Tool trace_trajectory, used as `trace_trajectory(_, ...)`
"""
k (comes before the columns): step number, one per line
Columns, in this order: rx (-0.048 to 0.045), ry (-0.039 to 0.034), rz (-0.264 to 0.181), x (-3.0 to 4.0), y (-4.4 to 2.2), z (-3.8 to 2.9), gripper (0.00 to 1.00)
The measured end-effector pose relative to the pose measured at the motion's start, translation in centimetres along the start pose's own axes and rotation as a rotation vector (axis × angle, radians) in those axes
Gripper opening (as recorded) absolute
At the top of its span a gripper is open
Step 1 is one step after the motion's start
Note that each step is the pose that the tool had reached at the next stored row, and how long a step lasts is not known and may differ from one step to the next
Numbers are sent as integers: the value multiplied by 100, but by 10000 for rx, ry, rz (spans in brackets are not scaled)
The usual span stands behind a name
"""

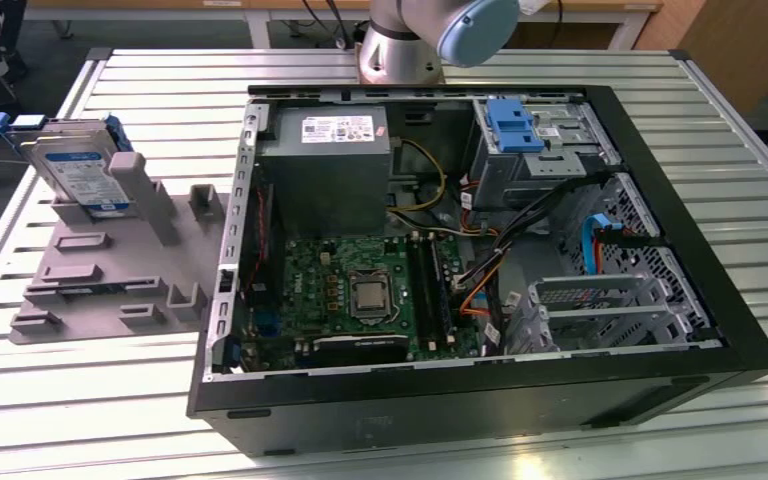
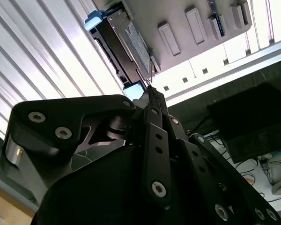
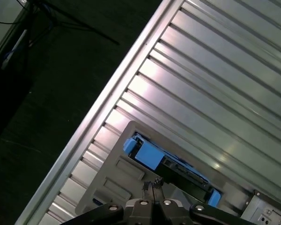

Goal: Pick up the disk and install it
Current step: 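Pick up the disk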

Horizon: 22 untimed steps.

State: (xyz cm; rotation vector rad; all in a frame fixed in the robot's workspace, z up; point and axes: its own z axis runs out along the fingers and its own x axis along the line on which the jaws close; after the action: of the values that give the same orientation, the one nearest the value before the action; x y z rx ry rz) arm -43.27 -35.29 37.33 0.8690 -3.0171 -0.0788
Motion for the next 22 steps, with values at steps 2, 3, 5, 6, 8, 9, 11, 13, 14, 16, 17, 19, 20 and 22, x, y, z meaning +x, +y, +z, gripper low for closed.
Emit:
trace_trajectory(2,-1,2,-61,0,0,0,11)
trace_trajectory(3,-1,3,-61,0,0,0,11)
trace_trajectory(5,-1,2,-62,0,0,0,11)
trace_trajectory(6,-1,3,-62,0,0,0,11)
trace_trajectory(8,-1,3,-62,0,0,0,11)
trace_trajectory(9,-1,2,-62,0,0,1,11)
trace_trajectory(11,-1,3,-74,0,0,0,11)
trace_trajectory(13,-2,7,-169,0,0,1,11)
trace_trajectory(14,-4,12,-287,0,0,1,11)
trace_trajectory(16,-8,29,-631,0,0,1,11)
trace_trajectory(17,-11,38,-811,0,0,1,11)
trace_trajectory(19,-15,56,-1182,0,0,2,11)
trace_trajectory(20,-18,64,-1356,0,0,2,11)
trace_trajectory(22,-21,79,-1661,0,0,3,11)
